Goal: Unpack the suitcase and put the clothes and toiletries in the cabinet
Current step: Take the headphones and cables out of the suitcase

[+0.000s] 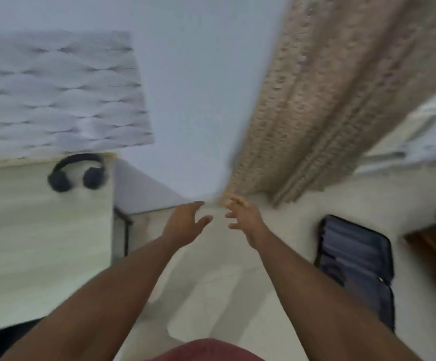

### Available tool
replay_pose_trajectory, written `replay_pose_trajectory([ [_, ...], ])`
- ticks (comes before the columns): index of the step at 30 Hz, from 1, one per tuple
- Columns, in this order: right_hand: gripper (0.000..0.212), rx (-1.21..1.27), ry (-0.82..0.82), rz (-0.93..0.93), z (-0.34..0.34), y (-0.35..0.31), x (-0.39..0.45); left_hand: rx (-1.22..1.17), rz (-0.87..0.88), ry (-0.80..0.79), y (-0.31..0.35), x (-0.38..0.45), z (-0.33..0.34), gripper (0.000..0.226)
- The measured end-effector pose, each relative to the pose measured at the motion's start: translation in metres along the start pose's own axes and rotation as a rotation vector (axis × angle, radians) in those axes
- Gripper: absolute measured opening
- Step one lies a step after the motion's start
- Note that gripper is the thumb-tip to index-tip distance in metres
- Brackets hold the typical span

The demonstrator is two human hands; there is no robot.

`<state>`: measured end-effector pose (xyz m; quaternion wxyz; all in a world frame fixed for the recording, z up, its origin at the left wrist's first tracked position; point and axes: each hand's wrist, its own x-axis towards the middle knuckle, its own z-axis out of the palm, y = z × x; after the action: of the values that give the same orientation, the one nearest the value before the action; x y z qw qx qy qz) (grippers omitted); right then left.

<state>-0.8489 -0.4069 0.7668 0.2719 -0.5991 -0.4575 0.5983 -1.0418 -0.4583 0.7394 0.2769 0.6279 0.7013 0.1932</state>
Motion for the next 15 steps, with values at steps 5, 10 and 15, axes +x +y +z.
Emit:
replay_pose_trajectory([
  [5, 0.025, 0.157, 0.269, 0.082, -0.16, 0.05, -0.047, -0.065, 0.146, -0.188, 0.137, 0.021, 0.091, 0.071],
  [10, 0.028, 0.315, 0.489, 0.166, -0.276, 0.103, -0.068, -0.018, 0.285, -0.399, 0.238, 0.049, 0.184, 0.066],
  [15, 0.023, 0.431, 0.636, 0.236, -0.37, 0.15, -0.05, -0.022, 0.342, -0.567, 0.313, 0.091, 0.281, 0.065],
])
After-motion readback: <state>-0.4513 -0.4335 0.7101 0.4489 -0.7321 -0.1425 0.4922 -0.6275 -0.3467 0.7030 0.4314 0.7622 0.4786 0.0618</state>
